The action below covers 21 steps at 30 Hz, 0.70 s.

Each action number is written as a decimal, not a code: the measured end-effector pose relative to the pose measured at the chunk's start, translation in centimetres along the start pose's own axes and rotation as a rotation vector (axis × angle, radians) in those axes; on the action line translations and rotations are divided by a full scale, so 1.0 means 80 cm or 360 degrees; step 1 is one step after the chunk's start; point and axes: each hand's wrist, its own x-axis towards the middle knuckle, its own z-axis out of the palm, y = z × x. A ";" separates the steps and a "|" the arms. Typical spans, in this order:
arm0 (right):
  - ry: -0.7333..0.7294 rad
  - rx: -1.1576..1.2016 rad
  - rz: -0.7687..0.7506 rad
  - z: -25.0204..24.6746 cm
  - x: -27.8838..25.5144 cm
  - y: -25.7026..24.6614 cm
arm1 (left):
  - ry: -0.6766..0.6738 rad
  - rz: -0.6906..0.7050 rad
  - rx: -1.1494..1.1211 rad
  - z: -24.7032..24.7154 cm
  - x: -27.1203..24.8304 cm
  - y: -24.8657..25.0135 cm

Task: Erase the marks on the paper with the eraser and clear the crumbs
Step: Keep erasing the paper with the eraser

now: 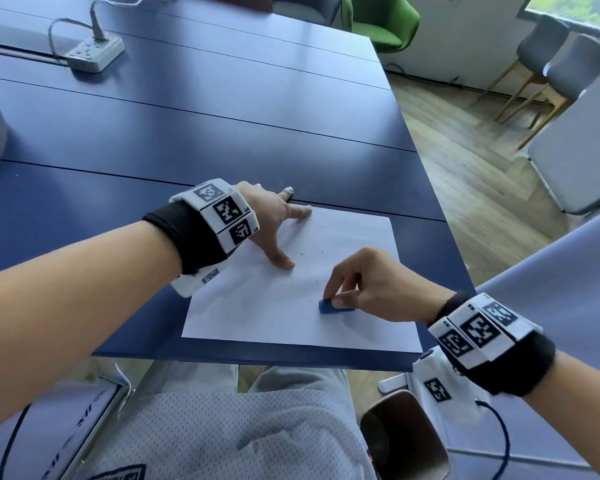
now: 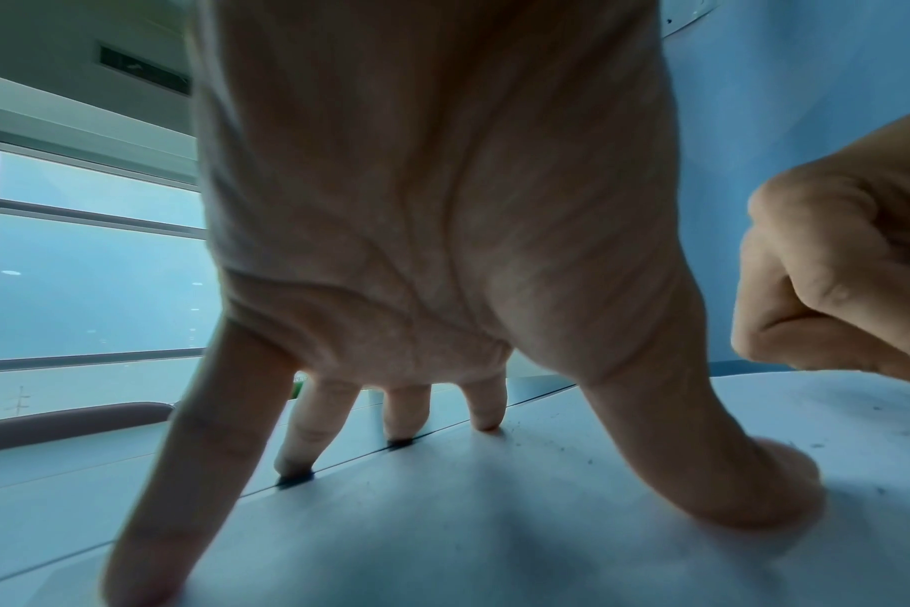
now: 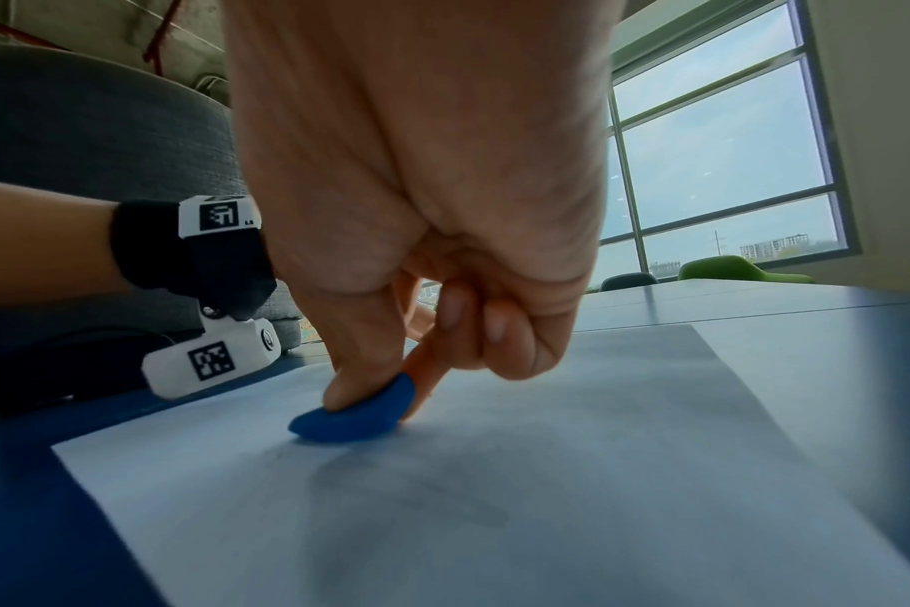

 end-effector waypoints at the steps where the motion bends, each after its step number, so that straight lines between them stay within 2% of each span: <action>1: -0.0037 0.0011 0.0000 -0.002 0.002 -0.001 | 0.0001 0.0001 0.0000 0.000 0.000 -0.001; 3: -0.0043 0.0018 0.0011 -0.009 0.010 -0.003 | 0.0009 0.0007 -0.0010 0.001 0.000 -0.001; 7: 0.0088 0.0029 0.0085 -0.040 0.040 -0.002 | 0.0010 0.0005 -0.0015 0.002 0.002 -0.002; 12: 0.0436 0.0076 0.0157 -0.066 0.086 0.006 | -0.0005 0.0020 -0.0047 0.002 0.004 -0.005; 15: 0.0555 0.0088 0.0216 -0.063 0.100 0.014 | -0.0016 0.0024 -0.0061 0.001 0.003 -0.004; 17: 0.0458 0.0084 0.0187 -0.055 0.093 0.018 | -0.0010 0.0026 -0.0059 0.000 0.002 -0.004; 20: 0.0057 -0.0043 0.0125 -0.047 0.075 0.015 | 0.0000 0.0022 -0.0052 0.000 0.002 -0.003; 21: 0.0007 -0.0072 0.0123 -0.049 0.074 0.013 | -0.0004 0.0019 -0.0052 0.000 0.002 -0.004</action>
